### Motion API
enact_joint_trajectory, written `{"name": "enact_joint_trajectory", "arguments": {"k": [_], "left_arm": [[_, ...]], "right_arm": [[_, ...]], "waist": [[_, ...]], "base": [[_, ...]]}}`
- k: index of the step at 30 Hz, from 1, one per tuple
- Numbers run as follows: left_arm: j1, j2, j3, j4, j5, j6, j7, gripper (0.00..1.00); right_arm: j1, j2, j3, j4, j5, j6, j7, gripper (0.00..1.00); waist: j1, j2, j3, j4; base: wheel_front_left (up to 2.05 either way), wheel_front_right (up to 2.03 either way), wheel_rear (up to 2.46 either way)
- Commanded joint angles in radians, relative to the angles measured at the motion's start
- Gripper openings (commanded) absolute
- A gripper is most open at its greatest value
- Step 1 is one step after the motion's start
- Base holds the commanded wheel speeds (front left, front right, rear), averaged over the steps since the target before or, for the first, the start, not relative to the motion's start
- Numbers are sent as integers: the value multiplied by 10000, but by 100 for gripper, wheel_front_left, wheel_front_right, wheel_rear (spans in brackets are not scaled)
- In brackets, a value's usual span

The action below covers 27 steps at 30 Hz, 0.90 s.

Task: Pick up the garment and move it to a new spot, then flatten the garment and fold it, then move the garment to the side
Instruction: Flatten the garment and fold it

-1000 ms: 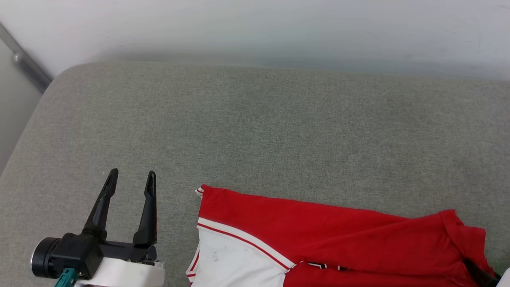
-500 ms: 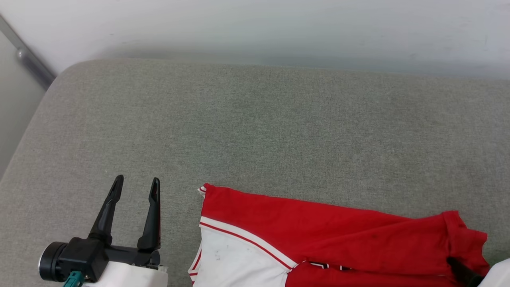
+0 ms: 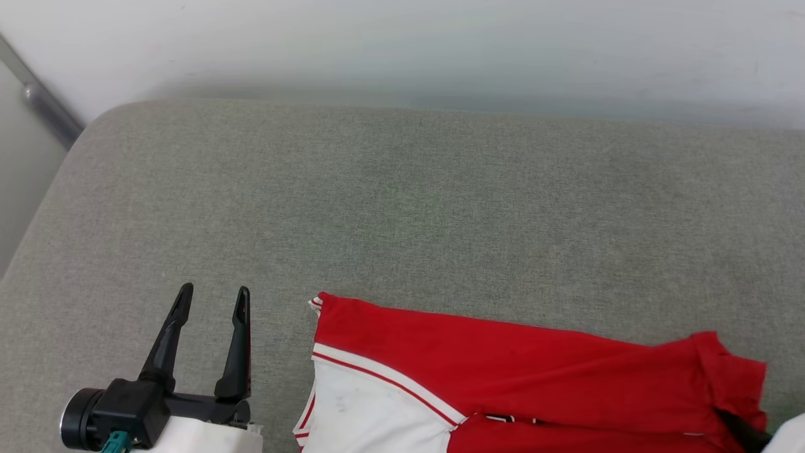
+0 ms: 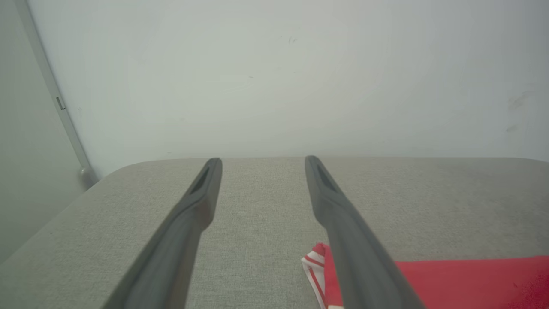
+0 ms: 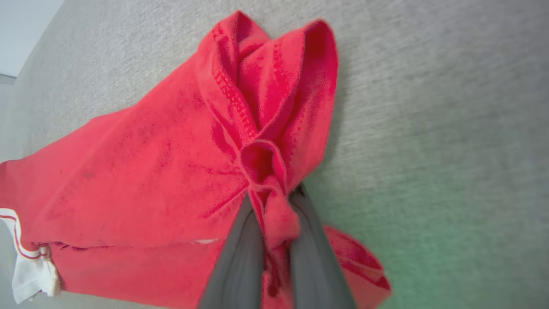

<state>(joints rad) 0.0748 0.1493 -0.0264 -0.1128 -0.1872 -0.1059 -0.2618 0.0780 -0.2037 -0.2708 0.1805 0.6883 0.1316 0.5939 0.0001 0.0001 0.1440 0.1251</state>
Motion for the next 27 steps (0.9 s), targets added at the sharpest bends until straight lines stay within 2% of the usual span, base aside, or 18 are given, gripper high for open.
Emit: {"name": "enact_joint_trajectory", "arguments": {"k": [1, 4, 5, 6, 10, 17, 27], "left_arm": [[50, -32, 21, 12, 38, -31, -41, 100], [69, -70, 91, 29, 102, -83, -41, 100], [116, -76, 131, 43, 166, -152, -41, 100], [125, -69, 136, 54, 179, -151, -41, 100], [168, -45, 174, 117, 182, -188, -41, 100], [293, -113, 102, 199, 200, -219, -41, 100], [371, -208, -41, 401, 81, -234, -41, 100]], "right_arm": [[90, -156, -130, 107, -77, -17, -54, 0], [-5, -490, -557, 246, -148, -19, -152, 0], [-49, -943, -1118, 570, -582, -17, -260, 0], [-66, -1093, -1282, 674, -835, -16, -333, 0], [-265, -1178, -1547, 719, -1040, -11, -295, 0], [178, -725, -872, -447, -1124, -11, 526, 0], [679, 335, 909, -2745, -1346, -11, 1351, 0]], "waist": [[-1, -1, -6, -30], [-1, -1, -38, -123], [-1, -1, -116, -222], [-1, -1, -141, -252], [-1, -1, -301, -339], [-1, -1, -601, -408], [-1, -1, -803, -111]], "base": [[0, 0, 0], [0, 0, 0], [0, 0, 0], [0, 0, 0], [0, 0, 0], [0, 0, 0], [0, 0, 0]]}}
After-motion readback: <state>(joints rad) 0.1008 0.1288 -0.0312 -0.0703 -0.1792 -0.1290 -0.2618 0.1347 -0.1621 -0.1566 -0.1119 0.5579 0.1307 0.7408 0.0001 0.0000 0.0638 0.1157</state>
